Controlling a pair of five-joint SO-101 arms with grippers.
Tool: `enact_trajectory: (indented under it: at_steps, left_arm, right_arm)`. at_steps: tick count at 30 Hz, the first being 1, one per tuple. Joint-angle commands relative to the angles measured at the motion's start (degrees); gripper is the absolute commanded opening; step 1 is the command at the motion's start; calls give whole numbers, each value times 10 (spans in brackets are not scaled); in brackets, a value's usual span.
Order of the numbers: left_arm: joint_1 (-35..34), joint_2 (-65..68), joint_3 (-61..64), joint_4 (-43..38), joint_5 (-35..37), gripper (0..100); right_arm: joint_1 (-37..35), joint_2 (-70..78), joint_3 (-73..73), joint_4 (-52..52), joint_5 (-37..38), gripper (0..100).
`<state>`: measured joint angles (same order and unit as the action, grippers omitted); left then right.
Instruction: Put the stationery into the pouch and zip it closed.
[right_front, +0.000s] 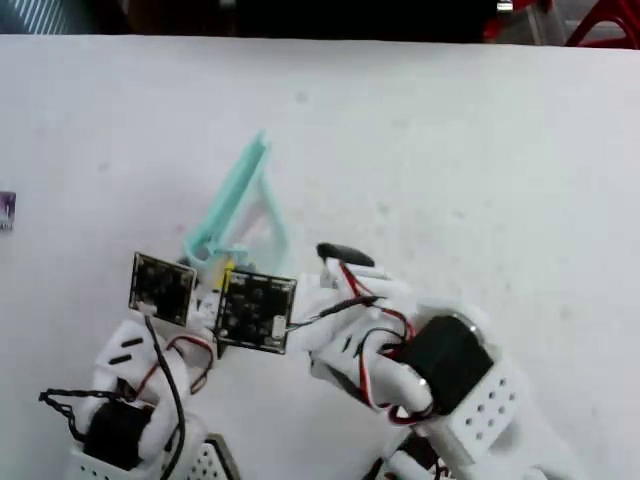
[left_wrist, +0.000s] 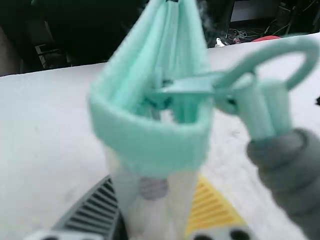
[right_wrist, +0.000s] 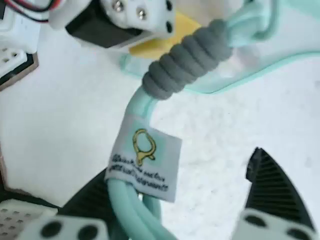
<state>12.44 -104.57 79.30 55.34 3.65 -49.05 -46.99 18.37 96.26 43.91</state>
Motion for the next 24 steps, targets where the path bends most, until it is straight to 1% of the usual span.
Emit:
enact_trajectory:
  at_steps: [1,5,8,11,14,16,17,19,24]
  left_arm:
    - [-3,-3,-5,-18,3,20]
    - [-3,-3,-5,-17,3,20]
    - [-3,-3,-5,-17,3,20]
    - [-3,-3,-5,-18,3,20]
    - [-3,-3,-5,-18,3,20]
    - [-3,-3,-5,-18,3,20]
    - [-3,-3,-5,-18,3,20]
    - [-2,-3,-5,-18,3,20]
    - [-2,-3,-5,-18,3,20]
  right_arm:
    - [41,-3,43,-52,30,311]
    - [145,-2,137,-153,37,313]
    - [229,-2,234,-222,88,351]
    - [305,-2,312,-301,127,357]
    - [366,-2,354,-367,162,357]
    - [391,-2,360,-391,158,357]
    - [391,-7,359,-393,144,356]
    - [360,-14,345,-383,103,355]
    - [210,-79,256,-334,-72,354]
